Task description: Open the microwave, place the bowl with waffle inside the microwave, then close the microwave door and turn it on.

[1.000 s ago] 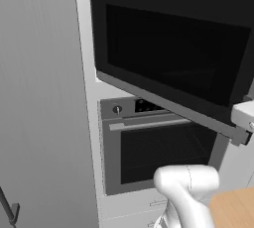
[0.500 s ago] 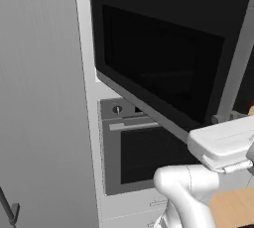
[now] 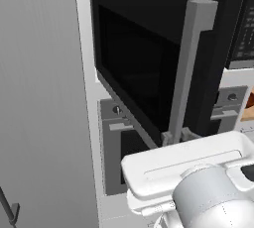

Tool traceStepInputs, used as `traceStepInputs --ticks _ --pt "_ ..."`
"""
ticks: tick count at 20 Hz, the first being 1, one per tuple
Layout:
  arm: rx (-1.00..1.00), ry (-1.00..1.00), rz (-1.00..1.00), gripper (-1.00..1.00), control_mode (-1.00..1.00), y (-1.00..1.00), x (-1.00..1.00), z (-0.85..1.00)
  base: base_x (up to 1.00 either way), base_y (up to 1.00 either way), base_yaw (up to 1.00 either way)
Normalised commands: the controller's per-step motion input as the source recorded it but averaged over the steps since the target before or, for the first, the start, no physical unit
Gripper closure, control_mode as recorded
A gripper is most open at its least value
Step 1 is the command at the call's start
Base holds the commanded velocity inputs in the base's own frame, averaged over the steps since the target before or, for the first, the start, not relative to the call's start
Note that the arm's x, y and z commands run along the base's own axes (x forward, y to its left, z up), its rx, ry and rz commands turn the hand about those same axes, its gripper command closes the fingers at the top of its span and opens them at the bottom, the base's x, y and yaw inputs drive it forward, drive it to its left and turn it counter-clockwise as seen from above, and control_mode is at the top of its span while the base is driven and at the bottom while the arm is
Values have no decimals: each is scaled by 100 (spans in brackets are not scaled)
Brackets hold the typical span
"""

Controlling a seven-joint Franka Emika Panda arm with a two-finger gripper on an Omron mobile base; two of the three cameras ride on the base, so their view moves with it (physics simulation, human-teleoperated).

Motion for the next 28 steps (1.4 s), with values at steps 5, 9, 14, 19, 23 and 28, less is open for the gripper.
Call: traceStepInputs --ticks 5,9,14,19,23,28 --pt "0 -7 0 -100 -100 22 -45 5 0 0 0" --pt "1 -7 0 -100 -100 -8 -95 3 0 0 0" --pt "0 -11 0 -100 -100 -19 -99 2 0 0 0" --pt "0 -14 0 -100 -100 -52 -100 17 0 0 0" --pt "2 -19 0 -100 -100 -78 -100 21 0 0 0" --pt "6 -8 0 -100 -100 -70 -62 48 0 0 0"
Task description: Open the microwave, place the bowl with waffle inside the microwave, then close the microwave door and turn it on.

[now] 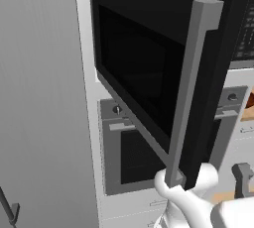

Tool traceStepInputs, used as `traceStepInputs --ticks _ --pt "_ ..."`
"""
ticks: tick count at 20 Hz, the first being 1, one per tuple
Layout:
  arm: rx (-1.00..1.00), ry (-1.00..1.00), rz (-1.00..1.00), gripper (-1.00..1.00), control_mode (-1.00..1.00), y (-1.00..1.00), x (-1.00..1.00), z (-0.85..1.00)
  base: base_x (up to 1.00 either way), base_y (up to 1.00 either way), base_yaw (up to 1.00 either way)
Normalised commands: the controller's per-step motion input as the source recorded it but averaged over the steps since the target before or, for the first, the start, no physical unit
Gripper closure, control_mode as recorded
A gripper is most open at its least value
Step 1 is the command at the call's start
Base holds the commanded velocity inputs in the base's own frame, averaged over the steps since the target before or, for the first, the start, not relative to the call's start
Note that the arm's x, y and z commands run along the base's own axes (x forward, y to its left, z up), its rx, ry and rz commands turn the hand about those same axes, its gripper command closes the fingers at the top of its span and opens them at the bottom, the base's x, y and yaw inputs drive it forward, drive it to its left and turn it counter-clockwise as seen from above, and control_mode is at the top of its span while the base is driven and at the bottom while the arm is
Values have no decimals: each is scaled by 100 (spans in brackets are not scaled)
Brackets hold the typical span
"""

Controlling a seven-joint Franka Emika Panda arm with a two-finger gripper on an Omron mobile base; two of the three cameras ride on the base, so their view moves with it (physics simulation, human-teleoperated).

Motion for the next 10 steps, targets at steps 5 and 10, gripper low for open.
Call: traceStepInputs --ticks 5,10 --pt "11 6 0 -100 -100 -85 25 50 0 0 0" --pt "5 23 0 -100 -100 -64 75 1 0 0 0"
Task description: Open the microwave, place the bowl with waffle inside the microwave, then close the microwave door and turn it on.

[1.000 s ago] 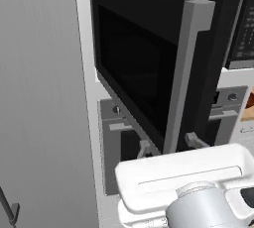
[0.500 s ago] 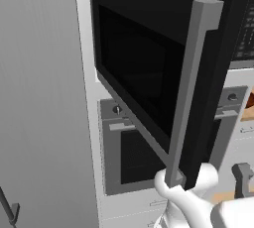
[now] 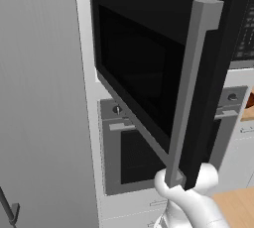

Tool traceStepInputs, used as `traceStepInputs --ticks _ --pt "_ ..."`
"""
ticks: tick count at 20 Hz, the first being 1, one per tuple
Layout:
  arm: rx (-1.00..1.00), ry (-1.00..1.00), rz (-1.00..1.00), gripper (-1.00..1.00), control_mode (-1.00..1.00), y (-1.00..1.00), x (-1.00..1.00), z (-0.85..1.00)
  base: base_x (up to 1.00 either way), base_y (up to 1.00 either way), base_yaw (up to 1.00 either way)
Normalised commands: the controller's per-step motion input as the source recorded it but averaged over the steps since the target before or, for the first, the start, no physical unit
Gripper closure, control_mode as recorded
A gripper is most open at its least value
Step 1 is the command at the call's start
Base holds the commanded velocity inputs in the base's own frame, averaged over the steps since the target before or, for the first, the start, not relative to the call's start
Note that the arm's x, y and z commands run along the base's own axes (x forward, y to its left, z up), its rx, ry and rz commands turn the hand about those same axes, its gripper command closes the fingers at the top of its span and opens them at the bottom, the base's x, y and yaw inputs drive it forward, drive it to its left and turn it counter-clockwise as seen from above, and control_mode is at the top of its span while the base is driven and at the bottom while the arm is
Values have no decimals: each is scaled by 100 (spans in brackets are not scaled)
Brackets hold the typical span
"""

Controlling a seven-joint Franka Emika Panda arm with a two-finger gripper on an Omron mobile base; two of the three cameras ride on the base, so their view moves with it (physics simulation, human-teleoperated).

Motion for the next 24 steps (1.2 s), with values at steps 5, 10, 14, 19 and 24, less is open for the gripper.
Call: traceStepInputs --ticks 5,10,14,19,24 --pt "1 27 0 -100 -100 -50 87 -49 0 0 0" --pt "16 21 1 -100 -100 -74 3 -2 0 0 0" --pt "16 35 0 -100 -100 -24 55 -7 0 0 0" --pt "10 38 0 -100 -100 -3 65 -47 0 0 0" --pt "13 26 0 -100 -100 -9 4 -62 0 0 0"
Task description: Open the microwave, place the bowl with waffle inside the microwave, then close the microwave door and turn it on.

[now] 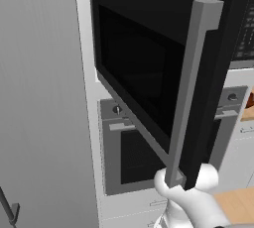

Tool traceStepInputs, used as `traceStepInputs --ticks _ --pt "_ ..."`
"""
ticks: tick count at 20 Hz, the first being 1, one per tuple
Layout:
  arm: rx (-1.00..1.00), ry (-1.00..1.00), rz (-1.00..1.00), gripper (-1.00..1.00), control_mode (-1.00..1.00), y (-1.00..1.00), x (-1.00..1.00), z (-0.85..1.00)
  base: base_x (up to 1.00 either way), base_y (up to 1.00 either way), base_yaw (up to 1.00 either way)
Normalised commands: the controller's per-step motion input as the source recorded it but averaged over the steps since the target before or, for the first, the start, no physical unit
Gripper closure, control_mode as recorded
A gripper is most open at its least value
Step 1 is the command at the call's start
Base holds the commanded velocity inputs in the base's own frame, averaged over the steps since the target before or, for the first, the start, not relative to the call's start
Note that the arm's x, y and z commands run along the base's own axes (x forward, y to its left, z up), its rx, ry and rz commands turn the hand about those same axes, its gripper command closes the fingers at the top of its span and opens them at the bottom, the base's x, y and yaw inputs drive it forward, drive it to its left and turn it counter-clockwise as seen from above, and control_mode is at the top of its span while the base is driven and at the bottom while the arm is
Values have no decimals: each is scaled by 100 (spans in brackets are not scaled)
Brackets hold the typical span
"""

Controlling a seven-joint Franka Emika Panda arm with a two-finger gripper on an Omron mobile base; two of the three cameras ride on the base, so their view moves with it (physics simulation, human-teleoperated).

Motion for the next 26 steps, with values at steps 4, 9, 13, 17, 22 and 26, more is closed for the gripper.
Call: traceStepInputs --ticks 4,9,13,17,22,26 --pt "15 16 0 -100 -100 6 0 -49 0 0 0" --pt "9 13 0 -100 -100 14 19 -50 0 0 0" --pt "1 2 0 -100 -100 13 14 -26 0 0 0" --pt "0 0 0 -100 -100 22 9 -5 0 0 0" --pt "0 3 0 -100 -100 -22 -7 -8 0 0 0" --pt "0 13 0 -100 -100 -83 -19 -4 0 0 0"
